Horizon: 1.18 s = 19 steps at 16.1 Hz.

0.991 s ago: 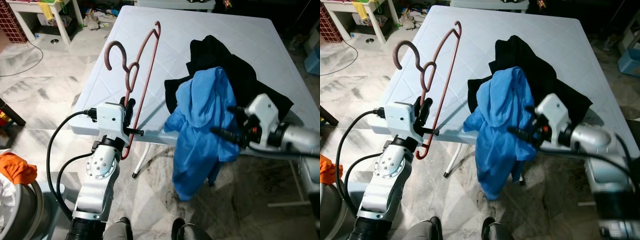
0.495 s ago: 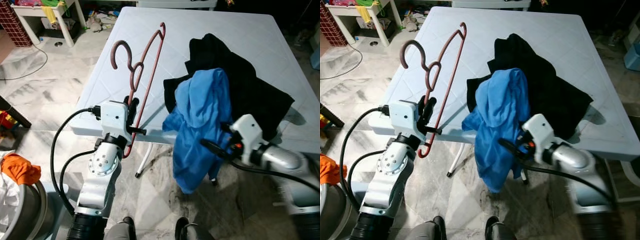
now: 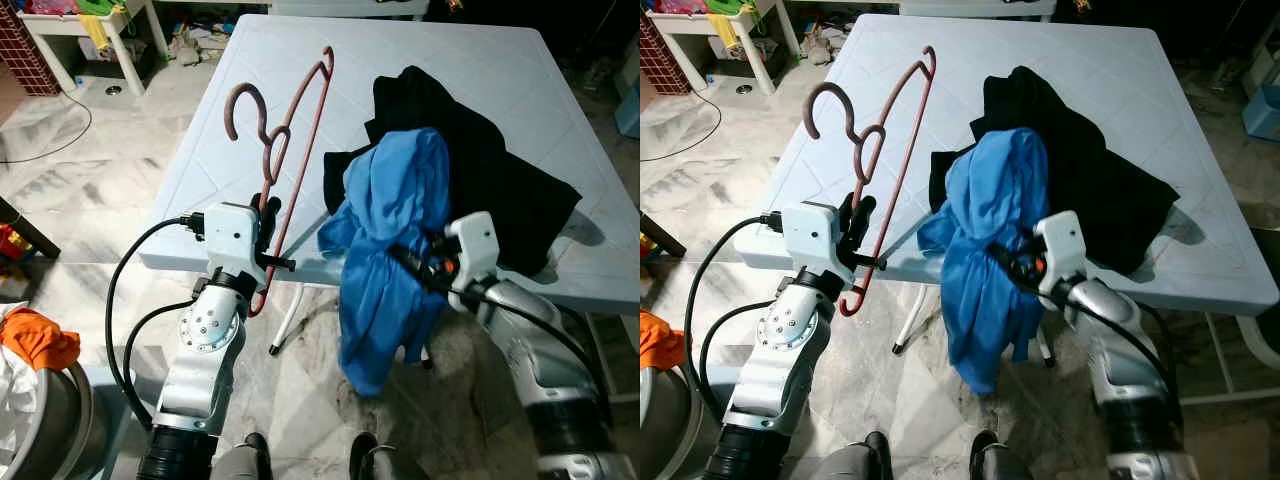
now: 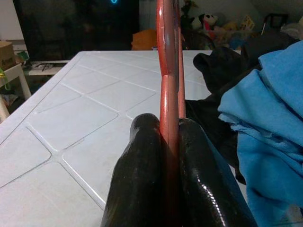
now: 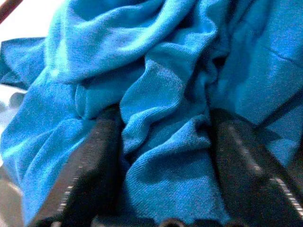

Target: Hang hanger

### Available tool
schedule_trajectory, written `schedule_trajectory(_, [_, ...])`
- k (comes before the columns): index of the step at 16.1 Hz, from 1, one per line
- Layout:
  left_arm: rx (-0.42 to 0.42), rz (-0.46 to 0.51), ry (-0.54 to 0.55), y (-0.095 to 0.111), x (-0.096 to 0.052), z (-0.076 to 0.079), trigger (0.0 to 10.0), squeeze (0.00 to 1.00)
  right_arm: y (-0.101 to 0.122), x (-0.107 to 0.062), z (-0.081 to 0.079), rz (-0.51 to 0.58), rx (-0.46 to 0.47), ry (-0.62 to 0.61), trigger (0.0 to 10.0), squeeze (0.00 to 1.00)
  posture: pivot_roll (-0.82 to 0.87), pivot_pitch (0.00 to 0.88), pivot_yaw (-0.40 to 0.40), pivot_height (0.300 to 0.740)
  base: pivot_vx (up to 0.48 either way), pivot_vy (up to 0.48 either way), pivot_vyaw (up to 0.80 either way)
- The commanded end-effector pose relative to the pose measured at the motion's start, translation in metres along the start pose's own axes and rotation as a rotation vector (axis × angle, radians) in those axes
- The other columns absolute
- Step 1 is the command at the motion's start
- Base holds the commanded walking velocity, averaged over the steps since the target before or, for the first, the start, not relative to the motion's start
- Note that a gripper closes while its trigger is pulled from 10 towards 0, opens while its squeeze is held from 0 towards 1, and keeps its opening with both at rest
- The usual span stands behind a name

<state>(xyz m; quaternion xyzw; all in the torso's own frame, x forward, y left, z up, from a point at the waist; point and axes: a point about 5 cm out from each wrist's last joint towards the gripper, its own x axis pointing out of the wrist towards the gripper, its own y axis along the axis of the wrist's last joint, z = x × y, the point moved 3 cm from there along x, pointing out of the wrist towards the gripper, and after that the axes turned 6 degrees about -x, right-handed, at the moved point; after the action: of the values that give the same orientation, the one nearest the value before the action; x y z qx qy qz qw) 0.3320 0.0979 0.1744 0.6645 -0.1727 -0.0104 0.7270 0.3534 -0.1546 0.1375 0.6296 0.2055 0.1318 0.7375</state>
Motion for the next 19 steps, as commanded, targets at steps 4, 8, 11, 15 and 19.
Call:
schedule_trajectory(4, [-0.001,-0.075,0.017,-0.018,-0.005,-0.001,10.0,0.00,0.016,0.015,0.006,0.053,-0.012,-0.049,0.0,0.00,-0.04,0.205,-0.021,0.740,0.000,0.000,0.00])
schedule_trajectory(8, [-0.003,-0.072,0.022,-0.018,-0.005,-0.001,10.0,0.00,0.042,0.039,0.020,0.090,0.068,-0.077,0.0,0.00,-0.03,0.202,-0.035,0.740,0.000,0.000,0.00])
schedule_trajectory(11, [0.000,-0.064,0.039,-0.016,-0.004,-0.005,10.0,0.00,0.071,0.059,0.042,0.110,0.180,-0.163,0.0,0.00,-0.03,0.202,-0.035,0.740,0.000,0.000,0.00])
schedule_trajectory(15, [0.001,-0.064,0.052,-0.016,-0.009,-0.005,10.0,0.00,0.146,0.059,0.081,0.257,0.172,-0.334,0.0,0.00,0.01,0.216,-0.057,0.740,0.000,0.000,0.00])
schedule_trajectory(19, [0.004,-0.058,0.070,-0.015,-0.011,-0.007,10.0,0.00,0.257,0.024,0.105,0.605,0.073,-0.465,0.0,0.00,0.02,0.215,-0.066,0.740,0.000,0.000,0.00])
